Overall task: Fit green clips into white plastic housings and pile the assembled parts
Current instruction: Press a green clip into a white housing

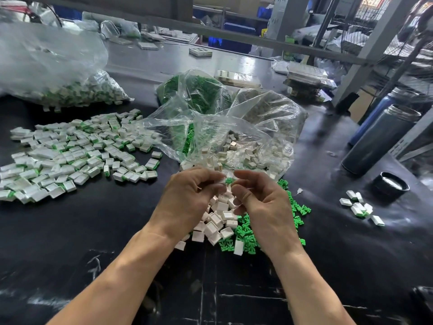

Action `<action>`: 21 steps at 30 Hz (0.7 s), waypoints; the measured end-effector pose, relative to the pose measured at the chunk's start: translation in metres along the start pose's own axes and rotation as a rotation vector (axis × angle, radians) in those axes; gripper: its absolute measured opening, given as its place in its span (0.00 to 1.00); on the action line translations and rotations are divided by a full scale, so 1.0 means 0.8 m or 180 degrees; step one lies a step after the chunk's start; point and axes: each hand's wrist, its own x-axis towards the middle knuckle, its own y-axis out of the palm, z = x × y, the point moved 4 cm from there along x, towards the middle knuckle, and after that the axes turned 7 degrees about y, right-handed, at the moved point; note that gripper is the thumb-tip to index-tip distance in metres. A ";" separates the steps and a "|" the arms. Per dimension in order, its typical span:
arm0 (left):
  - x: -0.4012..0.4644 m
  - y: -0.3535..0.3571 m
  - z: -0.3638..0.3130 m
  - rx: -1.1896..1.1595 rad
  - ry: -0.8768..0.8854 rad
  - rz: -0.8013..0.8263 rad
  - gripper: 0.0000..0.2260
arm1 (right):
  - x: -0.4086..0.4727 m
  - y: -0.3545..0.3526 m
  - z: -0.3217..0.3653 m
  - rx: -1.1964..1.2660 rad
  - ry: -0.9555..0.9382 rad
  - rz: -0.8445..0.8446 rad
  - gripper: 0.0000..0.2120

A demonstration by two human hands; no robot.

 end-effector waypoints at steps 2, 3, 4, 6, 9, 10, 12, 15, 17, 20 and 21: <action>0.000 0.003 0.000 -0.0016 0.0038 0.0127 0.09 | 0.000 0.001 0.001 -0.0054 -0.0126 -0.0034 0.11; 0.000 0.005 -0.001 -0.0029 0.0059 0.0191 0.09 | 0.001 0.002 0.001 -0.0087 -0.0166 -0.0065 0.10; -0.001 0.007 -0.001 -0.0046 0.0065 0.0232 0.10 | 0.001 0.001 0.000 -0.0082 -0.0184 -0.0106 0.10; -0.002 0.009 0.000 -0.0094 0.0036 0.0231 0.10 | 0.002 -0.001 -0.002 -0.0031 -0.0159 -0.0200 0.08; -0.003 0.010 0.000 -0.0248 -0.0026 0.0145 0.08 | 0.003 -0.001 -0.003 0.0027 -0.0116 -0.0224 0.06; -0.003 0.010 0.000 -0.0320 -0.0050 0.0121 0.08 | 0.003 0.000 -0.003 0.0072 -0.0096 -0.0207 0.06; -0.002 0.009 -0.002 -0.0498 -0.0121 0.0106 0.07 | 0.003 0.003 -0.003 0.0179 -0.0049 -0.0154 0.07; -0.002 0.009 -0.003 -0.0688 -0.0187 0.0114 0.06 | 0.002 0.004 -0.001 0.0204 -0.0044 -0.0133 0.07; -0.002 0.010 -0.004 -0.0741 -0.0223 0.0147 0.06 | 0.001 0.002 -0.001 0.0163 -0.0061 -0.0148 0.07; -0.003 0.012 -0.002 -0.0785 -0.0303 0.0134 0.07 | 0.000 0.001 -0.001 -0.0017 -0.0129 -0.0188 0.10; -0.003 0.012 -0.001 -0.0771 -0.0315 0.0111 0.08 | 0.000 0.001 -0.001 -0.0084 -0.0147 -0.0211 0.11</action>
